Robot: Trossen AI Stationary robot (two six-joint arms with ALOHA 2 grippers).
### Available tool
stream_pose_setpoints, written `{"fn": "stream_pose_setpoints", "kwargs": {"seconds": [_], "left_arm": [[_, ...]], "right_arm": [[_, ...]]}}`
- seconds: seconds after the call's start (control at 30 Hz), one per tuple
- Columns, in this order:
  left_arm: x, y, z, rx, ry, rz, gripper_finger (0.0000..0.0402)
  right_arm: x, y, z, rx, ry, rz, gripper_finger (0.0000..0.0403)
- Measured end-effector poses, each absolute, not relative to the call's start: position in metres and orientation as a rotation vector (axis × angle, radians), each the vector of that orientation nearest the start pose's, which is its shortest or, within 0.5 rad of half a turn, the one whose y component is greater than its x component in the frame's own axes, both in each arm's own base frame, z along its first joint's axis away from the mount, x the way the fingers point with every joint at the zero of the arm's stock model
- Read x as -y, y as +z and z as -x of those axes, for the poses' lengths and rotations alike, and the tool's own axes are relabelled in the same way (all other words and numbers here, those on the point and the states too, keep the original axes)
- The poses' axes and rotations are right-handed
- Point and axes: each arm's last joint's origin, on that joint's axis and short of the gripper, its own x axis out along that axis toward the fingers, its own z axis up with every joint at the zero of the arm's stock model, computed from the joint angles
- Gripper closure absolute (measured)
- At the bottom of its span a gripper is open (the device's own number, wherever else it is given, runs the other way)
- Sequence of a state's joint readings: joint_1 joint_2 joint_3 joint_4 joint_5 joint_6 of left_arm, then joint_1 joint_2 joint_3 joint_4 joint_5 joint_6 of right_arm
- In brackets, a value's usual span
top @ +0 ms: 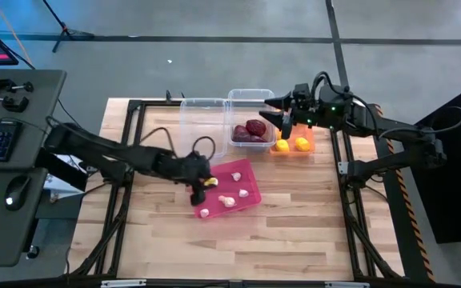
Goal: Sort produce into baskets
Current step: Put the white garlic into the pink bin, then return to Home Position
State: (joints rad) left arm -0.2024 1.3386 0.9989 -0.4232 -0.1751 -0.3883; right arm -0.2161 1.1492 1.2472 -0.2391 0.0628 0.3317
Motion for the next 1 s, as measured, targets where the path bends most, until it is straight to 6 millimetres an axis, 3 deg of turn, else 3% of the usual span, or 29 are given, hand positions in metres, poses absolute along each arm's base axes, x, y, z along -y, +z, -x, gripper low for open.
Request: {"fn": "stream_pose_setpoints", "kwargs": {"seconds": [0.17, 0.33, 0.43, 0.53, 0.67, 0.83, 0.93, 1.0], "left_arm": [[0.050, 0.257, -0.291, -0.788, 0.147, 0.247, 0.0230], [0.042, 0.282, -0.290, -0.768, 0.143, 0.155, 0.0193], [0.033, 0.321, -0.274, -0.738, 0.206, 0.084, 0.0186], [0.024, 0.358, -0.247, -0.638, 0.297, 0.048, 0.0186], [0.015, 0.376, -0.208, -0.432, 0.390, 0.088, 0.0195], [0.009, 0.352, -0.175, -0.182, 0.423, 0.174, 0.0243], [0.008, 0.324, -0.166, -0.046, 0.395, 0.220, 0.0298], [0.007, 0.307, -0.162, 0.040, 0.334, 0.232, 0.0346]], "right_arm": [[0.054, 0.413, -0.239, -0.107, -0.301, -0.341, 0.0146], [0.054, 0.414, -0.236, -0.107, -0.301, -0.334, 0.0146], [0.051, 0.420, -0.224, -0.098, -0.298, -0.313, 0.0146], [0.047, 0.426, -0.205, -0.107, -0.298, -0.295, 0.0146], [0.042, 0.427, -0.185, -0.152, -0.300, -0.301, 0.0146], [0.037, 0.427, -0.172, -0.182, -0.249, -0.374, 0.0147], [0.033, 0.413, -0.160, -0.353, -0.236, -0.383, 0.0166], [0.029, 0.402, -0.152, -0.481, -0.255, -0.413, 0.0200]]}}
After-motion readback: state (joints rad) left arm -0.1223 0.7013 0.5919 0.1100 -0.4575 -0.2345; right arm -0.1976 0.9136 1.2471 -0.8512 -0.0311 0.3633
